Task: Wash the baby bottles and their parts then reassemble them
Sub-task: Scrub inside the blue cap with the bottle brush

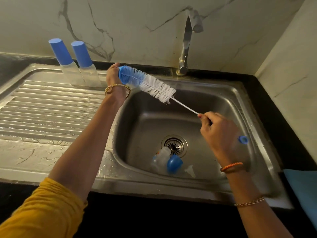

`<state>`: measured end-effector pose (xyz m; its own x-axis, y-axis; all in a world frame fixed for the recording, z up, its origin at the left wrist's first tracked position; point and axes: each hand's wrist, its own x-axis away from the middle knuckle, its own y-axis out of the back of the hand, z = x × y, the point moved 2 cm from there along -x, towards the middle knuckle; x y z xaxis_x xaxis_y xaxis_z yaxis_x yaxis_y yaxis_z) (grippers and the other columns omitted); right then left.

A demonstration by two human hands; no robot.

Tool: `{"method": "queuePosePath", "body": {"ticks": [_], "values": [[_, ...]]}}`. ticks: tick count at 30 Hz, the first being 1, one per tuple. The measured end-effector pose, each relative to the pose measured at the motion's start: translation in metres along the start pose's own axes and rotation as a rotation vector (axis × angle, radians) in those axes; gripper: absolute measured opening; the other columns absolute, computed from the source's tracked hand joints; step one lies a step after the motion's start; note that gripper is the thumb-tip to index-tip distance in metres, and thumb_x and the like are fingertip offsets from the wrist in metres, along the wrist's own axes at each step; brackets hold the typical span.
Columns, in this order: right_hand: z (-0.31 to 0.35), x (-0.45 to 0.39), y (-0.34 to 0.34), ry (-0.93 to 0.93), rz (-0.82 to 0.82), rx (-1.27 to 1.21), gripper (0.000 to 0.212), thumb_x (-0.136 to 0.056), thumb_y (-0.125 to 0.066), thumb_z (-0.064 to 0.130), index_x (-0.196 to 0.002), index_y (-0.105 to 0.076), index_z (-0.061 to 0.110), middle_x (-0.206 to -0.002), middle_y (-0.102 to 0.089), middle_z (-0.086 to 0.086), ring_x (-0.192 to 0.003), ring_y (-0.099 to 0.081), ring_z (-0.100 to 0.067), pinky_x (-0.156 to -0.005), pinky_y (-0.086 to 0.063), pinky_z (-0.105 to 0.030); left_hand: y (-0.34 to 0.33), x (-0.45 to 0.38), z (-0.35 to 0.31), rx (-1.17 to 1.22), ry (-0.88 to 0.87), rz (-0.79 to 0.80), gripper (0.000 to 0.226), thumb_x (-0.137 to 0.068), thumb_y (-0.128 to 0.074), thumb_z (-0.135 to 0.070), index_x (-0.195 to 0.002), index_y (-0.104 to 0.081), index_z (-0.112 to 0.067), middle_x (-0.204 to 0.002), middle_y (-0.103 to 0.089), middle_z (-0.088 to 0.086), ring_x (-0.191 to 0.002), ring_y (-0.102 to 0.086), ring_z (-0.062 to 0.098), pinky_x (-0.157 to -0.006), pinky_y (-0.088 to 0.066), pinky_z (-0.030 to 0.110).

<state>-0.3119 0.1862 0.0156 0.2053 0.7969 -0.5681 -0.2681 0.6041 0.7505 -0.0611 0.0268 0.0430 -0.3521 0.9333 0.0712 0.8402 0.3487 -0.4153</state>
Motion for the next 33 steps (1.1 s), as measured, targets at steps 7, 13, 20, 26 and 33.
{"method": "queuePosePath", "body": {"ticks": [7,13,20,26,33], "values": [[0.0,0.012,-0.013,-0.753,1.158,-0.926,0.046,-0.097,-0.039,0.034,-0.055,-0.048,0.017,-0.038,-0.031,0.01,-0.031,-0.023,0.0,-0.032,-0.013,-0.012,0.0,0.001,0.001,-0.123,-0.096,0.112,0.015,-0.096,-0.039,-0.009,-0.109,-0.046,-0.005,-0.087,-0.048,0.001,-0.078,-0.05,0.007,-0.058,-0.046,0.011],[-0.004,-0.001,-0.002,-0.177,0.445,-0.446,0.027,-0.087,-0.061,0.032,-0.065,-0.061,0.016,-0.048,-0.051,0.011,-0.046,-0.044,-0.003,-0.046,-0.032,-0.018,0.006,-0.008,0.003,-0.205,-0.016,0.025,0.018,-0.095,-0.035,-0.009,-0.106,-0.048,-0.001,-0.08,-0.042,0.002,-0.072,-0.045,0.008,-0.055,-0.043,0.013],[-0.003,0.0,-0.005,-0.254,0.292,-0.388,0.037,-0.093,-0.05,0.032,-0.061,-0.058,0.015,-0.047,-0.049,0.003,-0.044,-0.042,-0.01,-0.043,-0.03,-0.022,0.004,-0.005,0.004,-0.162,-0.048,0.022,0.03,-0.096,-0.039,-0.014,-0.121,-0.048,0.001,-0.098,-0.049,0.008,-0.085,-0.05,0.01,-0.066,-0.046,0.013],[-0.008,0.006,-0.007,-0.715,0.898,-0.82,0.039,-0.096,-0.043,0.034,-0.063,-0.051,0.016,-0.039,-0.035,0.01,-0.032,-0.028,0.0,-0.032,-0.016,-0.011,0.0,-0.002,0.007,-0.169,-0.035,0.041,0.039,-0.096,-0.039,-0.02,-0.129,-0.046,0.0,-0.114,-0.05,0.01,-0.101,-0.051,0.016,-0.078,-0.046,0.014],[-0.003,0.009,-0.002,-0.034,-0.051,-0.02,0.028,-0.087,-0.058,0.027,-0.066,-0.066,0.01,-0.056,-0.059,-0.005,-0.047,-0.052,-0.023,-0.042,-0.022,-0.02,-0.005,-0.001,0.004,-0.143,0.004,-0.03,0.033,-0.094,-0.044,-0.016,-0.121,-0.049,0.001,-0.11,-0.047,0.012,-0.102,-0.049,0.023,-0.085,-0.045,0.03]]}}
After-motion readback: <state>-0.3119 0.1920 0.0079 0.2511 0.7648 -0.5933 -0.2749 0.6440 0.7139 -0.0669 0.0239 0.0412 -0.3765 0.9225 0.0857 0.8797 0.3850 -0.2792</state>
